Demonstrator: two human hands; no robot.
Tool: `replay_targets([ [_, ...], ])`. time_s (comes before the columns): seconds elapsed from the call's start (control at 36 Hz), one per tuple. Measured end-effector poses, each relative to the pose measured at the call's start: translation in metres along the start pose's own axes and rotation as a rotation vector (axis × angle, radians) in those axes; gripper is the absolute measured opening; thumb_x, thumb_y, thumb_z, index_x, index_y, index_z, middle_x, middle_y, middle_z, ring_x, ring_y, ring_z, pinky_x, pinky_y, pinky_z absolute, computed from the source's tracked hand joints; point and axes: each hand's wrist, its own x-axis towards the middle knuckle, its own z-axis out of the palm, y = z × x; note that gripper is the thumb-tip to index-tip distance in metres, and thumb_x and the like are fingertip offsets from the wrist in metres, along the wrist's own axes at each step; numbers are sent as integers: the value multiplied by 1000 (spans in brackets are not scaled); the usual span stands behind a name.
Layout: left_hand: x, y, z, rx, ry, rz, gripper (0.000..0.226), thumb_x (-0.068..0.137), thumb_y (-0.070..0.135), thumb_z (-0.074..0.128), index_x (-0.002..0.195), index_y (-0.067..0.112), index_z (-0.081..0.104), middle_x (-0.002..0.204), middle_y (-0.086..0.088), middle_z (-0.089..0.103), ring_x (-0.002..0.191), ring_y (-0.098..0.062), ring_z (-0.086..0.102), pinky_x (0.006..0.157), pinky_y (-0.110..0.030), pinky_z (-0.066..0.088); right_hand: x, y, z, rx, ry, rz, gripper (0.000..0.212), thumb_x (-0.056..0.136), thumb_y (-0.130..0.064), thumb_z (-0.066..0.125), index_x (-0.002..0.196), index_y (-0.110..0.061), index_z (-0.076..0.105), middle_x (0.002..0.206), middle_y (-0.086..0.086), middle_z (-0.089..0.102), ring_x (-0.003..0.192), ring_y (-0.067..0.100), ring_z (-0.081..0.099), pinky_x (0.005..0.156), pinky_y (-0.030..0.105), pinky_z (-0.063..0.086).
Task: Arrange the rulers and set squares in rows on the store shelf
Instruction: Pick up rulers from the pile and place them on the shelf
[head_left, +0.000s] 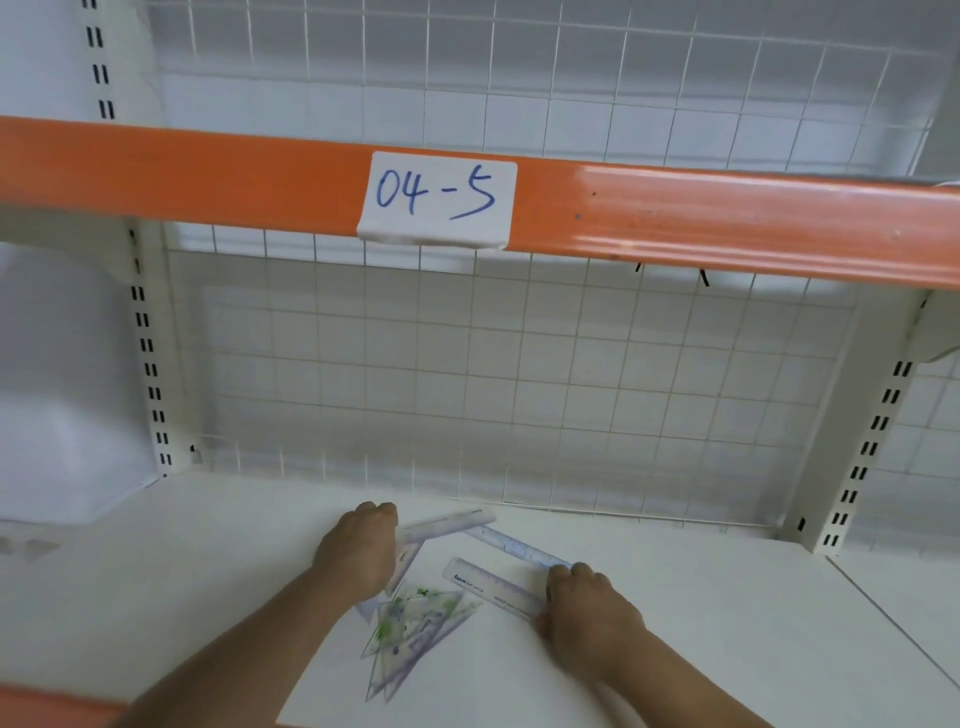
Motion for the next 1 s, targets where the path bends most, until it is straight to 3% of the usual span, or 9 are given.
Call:
replay_targets([
  [0.08, -9, -10, 0, -34, -24, 22, 27, 93, 12, 48, 74, 24, 31, 98, -2, 43, 102, -22, 55, 85, -30, 45, 0, 5, -2, 37, 1, -23, 40, 93, -30, 48, 128, -10, 43, 127, 9, 47, 118, 26, 47, 87, 30, 41],
  [0.28, -34, -32, 0, -140, -71, 108, 6, 97, 22, 49, 101, 26, 47, 102, 4, 43, 94, -12, 45, 78, -21, 35, -5, 20, -10, 21, 4, -87, 29, 92, -29, 49, 118, -20, 54, 119, 3, 53, 108, 23, 56, 86, 28, 46],
  [0.33, -40, -36, -2, -154, -98, 121, 18, 97, 22, 51, 115, 21, 51, 106, 6, 44, 100, -11, 47, 83, -18, 37, -8, 26, -14, 16, -4, -97, 30, 91, -29, 51, 121, -23, 53, 111, 2, 50, 106, 22, 56, 86, 27, 45],
  [0.42, -47, -40, -5, -135, -146, 129, 26, 93, 24, 59, 118, 22, 52, 116, 1, 51, 108, -13, 50, 91, -19, 39, -9, 32, -19, 25, -30, -101, 34, 91, -29, 53, 125, -25, 53, 103, -2, 41, 94, 18, 50, 83, 23, 42],
  [0.61, -55, -37, -8, -122, -259, 69, 59, 83, 40, 70, 133, 20, 47, 130, 0, 45, 119, -15, 47, 94, -19, 38, -8, 38, -19, 74, -57, -39, 31, 88, -34, 59, 115, -20, 59, 100, -5, 48, 87, 13, 50, 77, 19, 43],
  [0.67, -56, -36, -8, -115, -267, 47, 56, 84, 40, 70, 132, 21, 48, 130, -1, 45, 118, -16, 47, 94, -20, 39, -9, 38, -18, 90, -62, -37, 24, 87, -35, 60, 106, -21, 58, 99, -5, 49, 87, 13, 51, 74, 18, 40],
  [0.75, -57, -34, -8, -133, -269, 22, 46, 85, 38, 69, 124, 20, 52, 123, 0, 49, 105, -15, 50, 83, -19, 39, -10, 36, -19, 85, -70, -29, 16, 87, -33, 61, 95, -23, 52, 98, -4, 51, 88, 14, 53, 74, 19, 42],
  [0.89, -58, -31, -9, -117, -275, 39, 36, 86, 38, 67, 115, 21, 51, 114, 2, 48, 95, -11, 44, 79, -19, 38, -10, 33, -18, 67, -52, -6, 17, 87, -31, 59, 95, -17, 53, 99, -1, 55, 88, 16, 54, 82, 25, 48],
  [1.0, -59, -32, -11, -149, -269, 61, 31, 85, 34, 69, 97, 29, 41, 107, 5, 42, 94, -11, 42, 77, -18, 38, -11, 34, -14, 24, -6, -31, 16, 89, -28, 55, 98, -17, 47, 96, -1, 52, 85, 16, 50, 73, 24, 43],
])
